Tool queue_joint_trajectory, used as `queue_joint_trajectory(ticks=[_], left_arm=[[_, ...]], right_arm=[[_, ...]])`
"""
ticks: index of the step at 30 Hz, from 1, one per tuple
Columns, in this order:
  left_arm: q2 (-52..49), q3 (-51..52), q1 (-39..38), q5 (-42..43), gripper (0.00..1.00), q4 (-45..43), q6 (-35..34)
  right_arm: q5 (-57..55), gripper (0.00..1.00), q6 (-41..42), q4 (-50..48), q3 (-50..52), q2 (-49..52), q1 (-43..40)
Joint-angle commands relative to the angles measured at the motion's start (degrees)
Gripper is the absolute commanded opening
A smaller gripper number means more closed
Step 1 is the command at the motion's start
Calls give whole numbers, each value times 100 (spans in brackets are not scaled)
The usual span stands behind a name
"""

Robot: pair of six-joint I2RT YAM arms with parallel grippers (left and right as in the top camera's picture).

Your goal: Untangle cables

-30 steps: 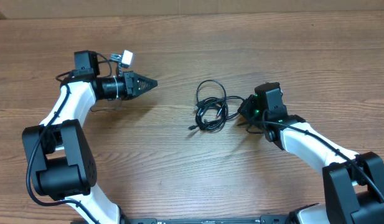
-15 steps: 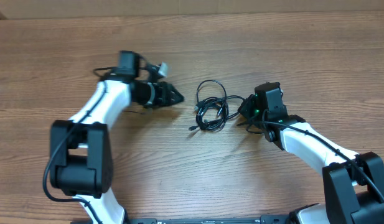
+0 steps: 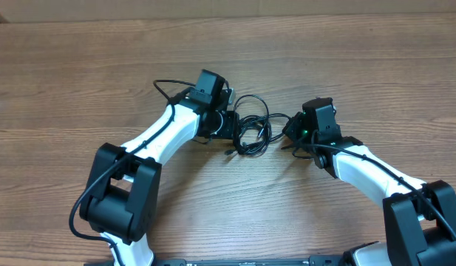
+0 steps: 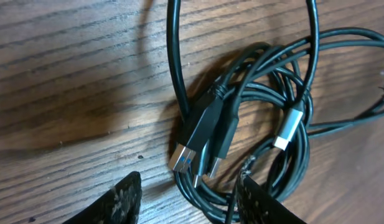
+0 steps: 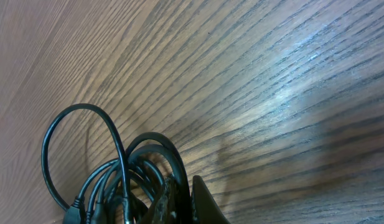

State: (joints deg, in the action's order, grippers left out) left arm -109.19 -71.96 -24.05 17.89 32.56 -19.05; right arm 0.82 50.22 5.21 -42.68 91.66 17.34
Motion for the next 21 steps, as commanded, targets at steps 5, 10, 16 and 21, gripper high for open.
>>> queue_joint_trajectory(ticks=[5, 10, 16, 21], left_arm=[[-227, -46, -151, -280, 49, -76, -247], [-673, -46, -160, 332, 45, -343, -284], [-1108, -48, -160, 614, 23, -496, -284], [-1161, -63, -153, 566, 4, -501, -284]], right_arm=[[-72, 4, 33, -35, -4, 9, 22], [-72, 4, 31, -35, -4, 9, 22], [-72, 4, 31, -31, -4, 9, 22], [-70, 4, 31, -31, -4, 9, 22]])
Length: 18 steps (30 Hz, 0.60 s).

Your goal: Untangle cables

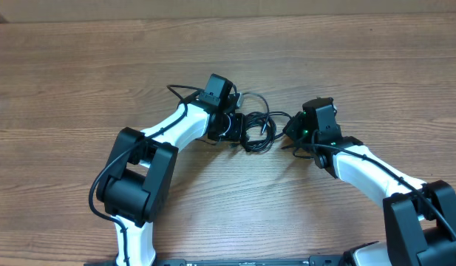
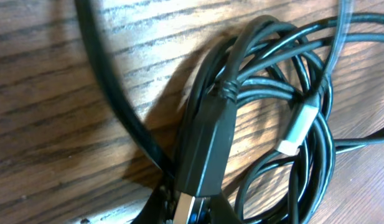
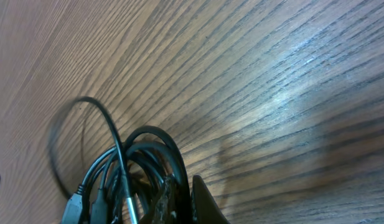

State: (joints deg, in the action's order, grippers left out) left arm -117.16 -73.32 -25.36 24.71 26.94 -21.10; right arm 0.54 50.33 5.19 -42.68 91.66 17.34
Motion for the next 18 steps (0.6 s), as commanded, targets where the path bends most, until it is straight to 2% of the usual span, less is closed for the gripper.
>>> queue_joint_trajectory(ticks=[1, 7, 14, 18], left_arm=[[-363, 61, -13, -118, 4, 63, -79], [-48, -166, 247, 210, 4, 461, -76], [584, -522, 824, 1921, 4, 455, -83], [778, -704, 1126, 2837, 4, 431, -424]], right_arm=[[-42, 4, 20, -28, -4, 9, 22], [-46, 4, 17, 31, -4, 9, 22], [-46, 4, 17, 9, -4, 9, 22], [-46, 4, 17, 9, -4, 9, 22]])
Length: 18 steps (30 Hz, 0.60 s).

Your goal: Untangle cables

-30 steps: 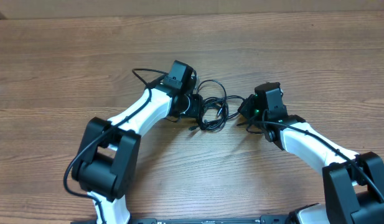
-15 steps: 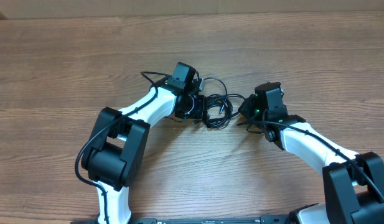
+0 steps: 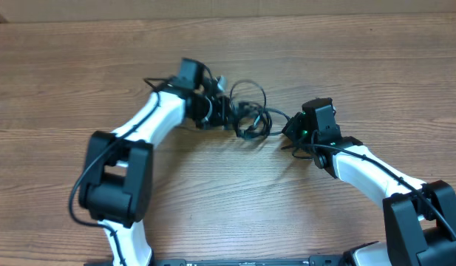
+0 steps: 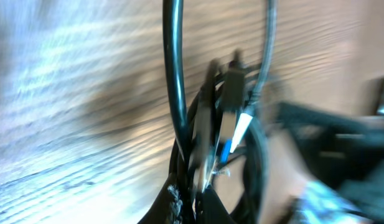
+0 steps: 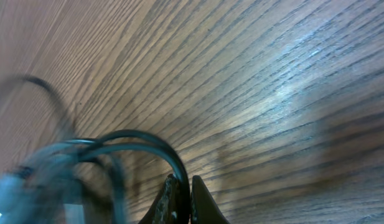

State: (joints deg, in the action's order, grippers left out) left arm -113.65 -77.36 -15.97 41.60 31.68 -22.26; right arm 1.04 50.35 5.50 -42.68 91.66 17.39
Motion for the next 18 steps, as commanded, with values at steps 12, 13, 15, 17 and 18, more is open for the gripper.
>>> queue_joint_trajectory(ticks=[12, 13, 15, 17, 18], left_arm=[[437, -352, 396, 2238, 4, -828, -1126], [437, -352, 396, 2236, 4, -844, -1217], [437, -352, 396, 2236, 4, -872, -1394], [437, -352, 396, 2253, 4, -907, -1580], [437, -352, 396, 2253, 4, -911, -1720]], right_arm=[[1812, 4, -907, -802, -4, 9, 17], [1926, 4, -872, -807, -4, 9, 17], [1965, 5, -730, -780, -4, 9, 17], [1963, 19, -667, -776, -4, 9, 17], [1961, 27, -669, -778, -4, 9, 17]])
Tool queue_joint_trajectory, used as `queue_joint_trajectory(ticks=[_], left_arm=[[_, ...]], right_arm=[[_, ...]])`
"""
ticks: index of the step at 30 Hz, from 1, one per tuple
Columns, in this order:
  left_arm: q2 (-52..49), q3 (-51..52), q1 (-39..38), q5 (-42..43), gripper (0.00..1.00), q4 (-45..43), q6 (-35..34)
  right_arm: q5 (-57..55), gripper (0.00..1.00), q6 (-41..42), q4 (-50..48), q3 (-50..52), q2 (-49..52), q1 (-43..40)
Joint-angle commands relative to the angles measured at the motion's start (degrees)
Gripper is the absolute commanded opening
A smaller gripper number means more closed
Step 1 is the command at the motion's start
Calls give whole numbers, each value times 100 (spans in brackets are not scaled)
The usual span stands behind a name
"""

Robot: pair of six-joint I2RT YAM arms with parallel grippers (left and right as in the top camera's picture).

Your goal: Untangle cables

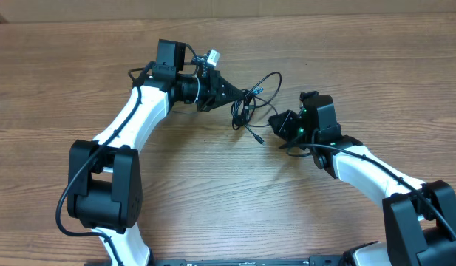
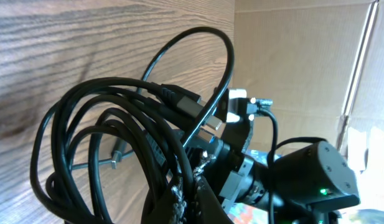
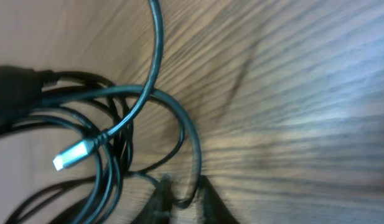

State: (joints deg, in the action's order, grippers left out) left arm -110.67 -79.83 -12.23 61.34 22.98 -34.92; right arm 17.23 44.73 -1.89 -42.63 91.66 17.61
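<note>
A tangle of black cables (image 1: 246,109) hangs between the two arms, partly lifted off the wooden table (image 1: 361,59). My left gripper (image 1: 229,93) is shut on several strands of the bundle (image 2: 117,118); in the left wrist view its tips (image 2: 190,182) pinch them. One loop rises toward the right and a plug (image 1: 258,138) trails low. My right gripper (image 1: 274,123) sits just right of the bundle. In the blurred right wrist view its fingers (image 3: 184,194) stand apart, with one thin strand (image 3: 193,146) curving down between them. A silver plug (image 3: 72,154) shows to the left.
The right arm's wrist (image 2: 304,174) fills the lower right of the left wrist view, close behind the held cables. Bare wood grain runs all round the arms.
My left gripper has moved left and up with the bundle, lifting and stretching the cables. The right gripper's fingers, then pressed together, now stand apart and it has shifted slightly left.
My left gripper stood open over the plugs of the coiled cables on the table while the right stayed shut at the coil's right edge. The left then shut on the plugs, then lifted them leftward. Now the bundle is raised and the right fingers have parted.
</note>
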Motion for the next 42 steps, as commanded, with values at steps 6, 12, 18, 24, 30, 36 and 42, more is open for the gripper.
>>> queue_joint_trajectory(ticks=[6, 12, 18, 24, 30, 36, 42], left_arm=[[140, -105, 33, 396, 4, -55, -1333], [140, -105, 98, -216, 4, 323, -2817], [140, -101, 96, -1434, 4, 1311, -3628], [140, -101, 96, -2597, 4, 1534, -3679], [140, -101, 96, -3679, 4, 2006, -4253], [140, -101, 90, -3694, 4, 2306, -5101], [140, -101, 92, -3696, 4, 2522, -5558]], right_arm=[[-85, 51, -103, 205, -9, 13, -4], [-389, 68, 13, 404, -9, 13, -7], [-1261, 80, 627, 855, -9, 13, -13], [-400, 86, 411, 573, -11, 13, -87], [741, 89, 68, 485, -15, 13, -761], [2229, 84, -979, 326, -15, 13, -1056], [2396, 76, -1843, 249, -15, 13, -634]])
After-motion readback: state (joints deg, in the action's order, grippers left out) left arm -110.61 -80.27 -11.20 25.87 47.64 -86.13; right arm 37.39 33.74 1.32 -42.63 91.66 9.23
